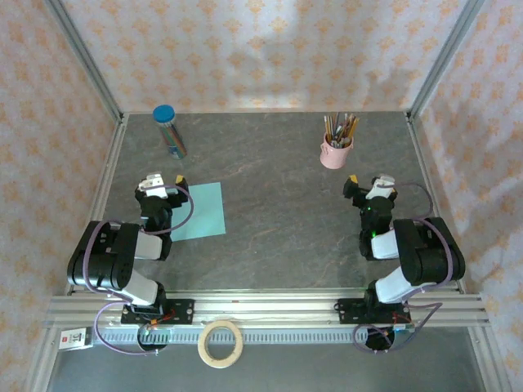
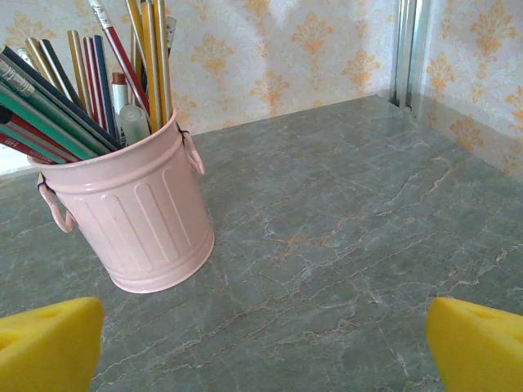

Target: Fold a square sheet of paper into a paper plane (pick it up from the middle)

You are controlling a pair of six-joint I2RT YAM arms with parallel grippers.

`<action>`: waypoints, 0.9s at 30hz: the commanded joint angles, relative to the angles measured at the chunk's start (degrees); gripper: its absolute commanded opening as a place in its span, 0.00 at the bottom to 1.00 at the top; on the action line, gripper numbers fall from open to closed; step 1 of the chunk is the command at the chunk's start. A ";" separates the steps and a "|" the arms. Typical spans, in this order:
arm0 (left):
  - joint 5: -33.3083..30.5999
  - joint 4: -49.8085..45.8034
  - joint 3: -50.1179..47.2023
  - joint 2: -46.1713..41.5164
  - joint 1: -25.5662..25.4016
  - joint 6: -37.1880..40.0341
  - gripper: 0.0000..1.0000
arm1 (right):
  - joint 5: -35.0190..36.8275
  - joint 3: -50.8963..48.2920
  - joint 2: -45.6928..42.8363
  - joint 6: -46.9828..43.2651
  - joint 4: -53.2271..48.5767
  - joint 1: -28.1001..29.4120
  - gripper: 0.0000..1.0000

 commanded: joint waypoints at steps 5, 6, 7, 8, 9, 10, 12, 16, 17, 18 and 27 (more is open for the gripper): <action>0.31 1.19 0.90 0.39 -0.24 1.25 0.99 | -0.44 0.54 -0.22 -0.03 0.91 -0.56 0.99; 0.31 1.21 0.90 0.40 -0.23 1.20 0.99 | -0.69 0.58 -0.20 0.00 0.90 -0.63 1.00; 0.33 1.25 0.89 0.38 -0.22 1.20 0.99 | -1.07 0.53 -0.22 0.06 0.94 -0.82 1.00; 0.31 1.14 0.89 0.35 -0.22 1.22 0.99 | -1.36 0.50 -0.19 0.17 0.90 -0.95 1.00; 0.31 1.18 0.89 0.40 -0.25 1.20 0.99 | -1.62 0.45 -0.23 0.25 0.90 -1.16 0.99; 0.30 1.17 0.92 0.40 -0.26 1.23 0.99 | -1.75 0.47 -0.29 0.26 1.03 -1.21 0.99; 0.31 1.17 0.99 0.40 -0.23 1.20 0.99 | -1.75 0.47 -0.24 0.26 1.03 -1.18 0.99; 0.37 1.13 1.01 0.39 -0.21 1.22 0.99 | -1.76 0.45 -0.19 0.30 1.00 -1.16 0.99; 0.32 1.17 0.98 0.36 -0.20 1.20 0.99 | -1.77 0.45 -0.20 0.33 1.02 -1.18 0.99; 0.39 1.17 0.98 0.39 -0.20 1.20 0.99 | -1.77 0.53 -0.17 0.27 1.04 -1.18 0.99; -2.67 1.30 0.63 -0.54 -0.25 -0.20 0.99 | 0.19 0.04 -2.37 1.00 0.68 -1.18 0.99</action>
